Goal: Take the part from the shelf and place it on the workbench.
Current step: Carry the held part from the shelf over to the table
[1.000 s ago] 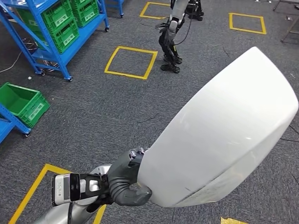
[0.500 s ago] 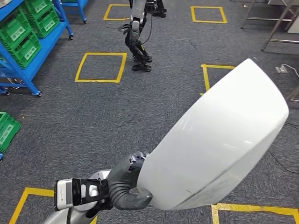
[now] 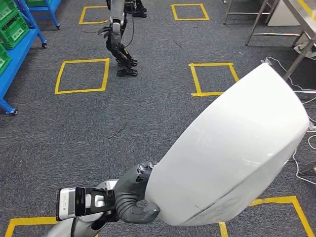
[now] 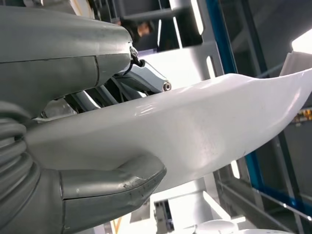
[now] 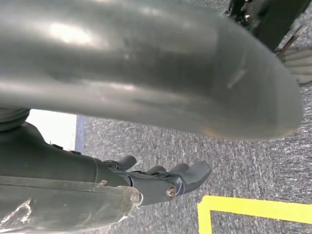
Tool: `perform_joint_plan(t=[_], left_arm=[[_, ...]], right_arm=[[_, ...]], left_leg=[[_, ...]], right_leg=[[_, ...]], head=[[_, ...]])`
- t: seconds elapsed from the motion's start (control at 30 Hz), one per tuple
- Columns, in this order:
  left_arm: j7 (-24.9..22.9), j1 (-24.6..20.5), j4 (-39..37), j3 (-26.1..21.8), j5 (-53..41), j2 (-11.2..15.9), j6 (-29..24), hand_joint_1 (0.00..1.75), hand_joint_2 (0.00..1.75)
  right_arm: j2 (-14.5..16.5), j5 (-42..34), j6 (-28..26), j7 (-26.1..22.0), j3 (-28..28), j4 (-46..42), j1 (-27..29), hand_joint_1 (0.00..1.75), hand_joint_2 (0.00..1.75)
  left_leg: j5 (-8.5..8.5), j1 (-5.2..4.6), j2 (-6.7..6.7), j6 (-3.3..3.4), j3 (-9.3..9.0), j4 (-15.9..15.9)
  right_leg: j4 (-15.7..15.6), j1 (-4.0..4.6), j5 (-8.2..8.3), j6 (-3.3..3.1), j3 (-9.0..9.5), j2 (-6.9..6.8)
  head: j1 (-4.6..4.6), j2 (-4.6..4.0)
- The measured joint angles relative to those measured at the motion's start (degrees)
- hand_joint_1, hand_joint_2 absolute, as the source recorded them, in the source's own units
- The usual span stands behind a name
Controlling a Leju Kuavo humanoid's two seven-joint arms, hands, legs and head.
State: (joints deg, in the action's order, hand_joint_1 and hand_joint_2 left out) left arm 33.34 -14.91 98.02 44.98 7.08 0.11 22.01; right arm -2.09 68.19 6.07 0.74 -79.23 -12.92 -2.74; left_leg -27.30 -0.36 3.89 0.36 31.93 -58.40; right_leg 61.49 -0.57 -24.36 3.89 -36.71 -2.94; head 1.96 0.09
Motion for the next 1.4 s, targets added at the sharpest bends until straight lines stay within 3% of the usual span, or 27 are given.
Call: perform_joint_plan(t=[0.07,0.13,0.2,0.27,0.3,0.33,0.37,0.4,0.43,0.5,0.57,0.6,0.63,0.7,0.77,0.83,0.87,0.9,0.93,1.0,1.07,1.17,1.23,1.3,1.33,1.37,1.4], left_arm=[[-0.3,-0.4,0.0,0.0,0.2,-0.2,0.1,1.75,1.75],[-0.5,-0.6,-0.1,0.0,0.2,-0.4,0.2,1.75,1.75],[-0.5,-0.8,-0.1,0.0,0.2,-0.6,0.2,1.75,1.75],[-0.5,-0.9,-0.2,0.0,0.3,-0.6,0.2,1.75,1.75],[-0.5,-0.9,-0.3,0.0,0.3,-0.5,0.2,1.75,1.75],[-0.5,-0.9,-0.4,0.0,0.3,-0.4,0.2,1.75,1.75],[-0.5,-0.9,-0.4,0.0,0.3,-0.4,0.2,1.75,1.75],[-0.5,-0.9,-0.5,0.0,0.3,-0.3,0.2,1.75,1.75],[-0.5,-0.9,-0.5,0.0,0.3,-0.3,0.2,1.75,1.75],[-0.5,-1.0,-0.5,0.0,0.3,-0.3,0.2,1.75,1.75],[-0.5,-1.1,-0.5,-0.1,0.3,-0.3,0.2,1.75,1.75],[-0.5,-1.1,-0.5,-0.1,0.4,-0.3,0.2,1.75,1.75],[-0.5,-1.2,-0.5,-0.1,0.4,-0.4,0.2,1.75,1.75],[-0.5,-1.3,-0.5,0.0,0.4,-0.6,0.2,1.75,1.75],[-0.5,-1.4,-0.5,0.0,0.4,-0.8,0.2,1.75,1.75],[-0.5,-1.3,-0.6,0.0,0.4,-0.7,0.2,1.75,1.75],[-0.5,-1.3,-0.6,0.0,0.4,-0.7,0.2,1.75,1.75],[-0.5,-1.4,-0.7,0.0,0.4,-0.7,0.2,1.75,1.75],[-0.5,-1.4,-0.7,0.0,0.4,-0.8,0.2,1.75,1.75],[-0.5,-1.4,-0.7,0.0,0.4,-0.8,0.2,1.75,1.75],[-0.5,-1.4,-0.7,0.0,0.4,-0.8,0.2,1.75,1.75],[-0.5,-1.4,-0.7,0.0,0.4,-0.8,0.2,1.75,1.75],[-0.4,-1.5,-0.7,0.0,0.5,-0.9,0.2,1.75,1.75],[-0.4,-1.5,-0.7,0.0,0.6,-0.8,0.2,1.75,1.75],[-0.4,-1.5,-0.8,0.0,0.6,-0.8,0.2,1.75,1.75],[-0.4,-1.5,-0.8,0.0,0.6,-0.8,0.2,1.75,1.75],[-0.4,-1.5,-0.8,0.0,0.6,-0.8,0.2,1.75,1.75]], right_arm=[[0.2,0.0,0.2,0.2,-0.2,0.0,-0.3,0.0,0.0],[0.2,0.0,0.3,0.2,-0.4,0.0,-0.2,0.0,0.0],[0.3,0.0,0.5,0.1,-0.5,0.0,-0.2,0.0,0.0],[0.3,0.1,0.8,-0.3,-0.5,0.0,-0.4,0.0,0.0],[0.3,0.1,0.9,-0.4,-0.5,0.0,-0.6,0.0,0.0],[0.3,0.1,0.9,-0.5,-0.5,0.0,-0.6,0.0,0.0],[0.4,0.1,0.9,-0.6,-0.5,0.0,-0.6,0.0,0.0],[0.4,0.2,0.9,-0.6,-0.5,0.0,-0.6,0.0,0.0],[0.4,0.2,0.9,-0.7,-0.5,0.0,-0.6,0.0,0.0],[0.4,0.3,0.9,-0.8,-0.5,0.0,-0.7,0.0,0.0],[0.4,0.3,0.9,-0.9,-0.5,0.0,-0.7,0.0,0.0],[0.5,0.3,1.0,-0.9,-0.5,0.0,-0.6,0.0,0.0],[0.5,0.3,1.0,-0.9,-0.5,0.0,-0.3,0.0,0.0],[0.6,0.3,1.1,-0.9,-0.5,0.0,-0.1,0.0,0.0],[0.6,0.3,1.0,-0.9,-0.5,0.0,-0.4,0.0,0.0],[0.6,0.3,1.0,-0.9,-0.5,0.0,-0.6,0.0,0.0],[0.7,0.3,1.0,-0.9,-0.5,0.0,-0.6,0.0,0.0],[0.7,0.3,1.1,-0.9,-0.5,0.0,-0.5,0.0,0.0],[0.7,0.3,1.1,-0.9,-0.5,0.0,-0.4,0.0,0.0],[0.8,0.4,1.1,-0.9,-0.5,0.0,-0.4,0.0,0.0],[0.8,0.5,1.1,-0.9,-0.5,0.0,-0.6,0.0,0.0],[0.9,0.7,1.1,-0.9,-0.5,0.0,-0.6,0.0,0.0],[0.9,0.8,1.1,-0.6,-0.5,0.0,-0.6,0.0,0.0],[0.9,0.8,1.1,-0.2,-0.5,0.0,-0.7,0.0,0.0],[0.9,0.9,1.2,0.0,-0.5,0.0,-0.8,0.0,0.0],[0.9,1.1,1.2,0.1,-0.5,0.0,-0.7,0.0,0.0],[0.9,1.3,1.3,0.3,-0.4,0.0,-0.7,0.0,0.0]], left_leg=[[-0.23,-0.17,0.94,-0.58,-0.27,0.1],[-0.4,-0.02,1.5,-1.25,-0.48,0.3],[-1.96,0.16,-0.21,-1.82,0.26,-1.7],[-5.29,0.25,-2.62,-2.09,3.36,-8.1],[-6.77,0.25,-3.12,-2.16,5.41,-11.9],[-7.37,0.26,-3.31,-2.2,7.03,-14.6],[-6.84,0.29,-3.38,-2.21,7.8,-15.4],[-5.23,0.34,-3.5,-2.21,7.5,-14.2],[-2.93,0.48,-4.0,-2.25,6.14,-10.9],[0.46,1.03,-6.7,-2.37,2.84,-3.5],[1.03,1.25,-8.51,-2.09,1.45,-0.2],[0.94,1.15,-8.21,-1.7,1.39,0.0],[1.05,1.09,-7.6,-1.23,1.37,0.1],[1.22,1.03,-6.36,-0.31,1.19,0.3],[1.17,0.84,-4.91,0.3,1.1,0.3],[1.03,0.59,-3.32,0.49,1.06,0.3],[0.94,0.52,-2.61,0.51,1.02,0.3],[0.84,0.48,-1.97,0.45,0.91,0.3],[0.69,0.47,-1.37,0.34,0.74,0.3],[0.25,0.25,-0.32,-0.15,0.26,0.2],[-0.05,-0.03,0.54,-0.73,-0.1,0.2],[-0.44,0.14,1.3,-1.69,-0.4,0.4],[-2.37,0.34,-0.54,-2.26,0.71,-2.4],[-5.79,0.41,-2.77,-2.48,4.34,-9.5],[-7.03,0.42,-3.18,-2.54,6.39,-13.1],[-7.3,0.42,-3.34,-2.55,7.86,-15.4],[-6.4,0.45,-3.41,-2.53,8.33,-15.7]], right_leg=[[-2.2,0.37,0.5,-0.47,1.04,-0.61],[-2.5,0.37,0.74,-1.07,0.94,0.72],[-2.9,0.1,0.99,-1.67,1.1,1.98],[-3.0,-0.09,1.1,-2.05,1.17,3.27],[-3.0,-0.1,1.09,-2.14,1.14,3.96],[-3.0,-0.11,1.09,-2.19,1.14,4.7],[-3.0,-0.13,1.09,-2.18,1.15,5.48],[-3.0,-0.19,1.11,-2.12,1.18,6.27],[-3.0,-0.29,1.14,-1.96,1.22,7.08],[-2.7,-0.38,1.19,-1.39,0.98,8.57],[-2.7,-0.46,1.34,-0.63,0.48,9.74],[-2.9,-0.58,1.47,-0.25,0.23,10.26],[-3.0,-0.73,1.59,0.08,0.08,10.31],[-1.4,-0.7,0.57,0.46,-0.8,7.91],[5.0,-0.53,-2.97,0.65,-3.74,4.52],[12.6,-0.53,-6.25,0.85,-7.33,3.51],[14.0,-0.53,-6.46,0.88,-7.94,3.4],[13.0,-0.52,-5.58,0.86,-7.31,3.29],[9.8,-0.52,-3.87,0.81,-5.45,2.93],[1.6,-0.39,-0.68,0.52,-0.87,0.63],[-2.1,-0.15,0.47,0.0,1.13,-0.63],[-2.4,-0.04,0.69,-1.01,1.06,1.17],[-2.7,-0.3,0.88,-1.67,1.29,2.36],[-2.8,-0.44,0.91,-2.01,1.28,3.59],[-2.8,-0.45,0.91,-2.07,1.26,4.29],[-2.8,-0.47,0.9,-2.08,1.25,5.04],[-2.8,-0.51,0.92,-2.04,1.26,5.8]], head=[[-0.07,0.0],[-0.1,0.0],[-0.21,0.0],[-0.51,0.0],[-0.63,0.0],[-0.7,0.0],[-0.69,0.0],[-0.69,0.0],[-0.69,0.0],[-0.76,0.0],[-0.82,0.0],[-0.82,0.0],[-0.83,0.0],[-0.56,0.0],[-0.2,0.0],[-0.14,0.0],[-0.13,0.0],[-0.13,0.0],[-0.13,0.0],[-0.14,0.0],[-0.26,0.0],[-0.35,0.0],[-0.56,0.0],[-0.9,0.0],[-0.99,0.0],[-1.02,0.0],[-1.03,0.0]])
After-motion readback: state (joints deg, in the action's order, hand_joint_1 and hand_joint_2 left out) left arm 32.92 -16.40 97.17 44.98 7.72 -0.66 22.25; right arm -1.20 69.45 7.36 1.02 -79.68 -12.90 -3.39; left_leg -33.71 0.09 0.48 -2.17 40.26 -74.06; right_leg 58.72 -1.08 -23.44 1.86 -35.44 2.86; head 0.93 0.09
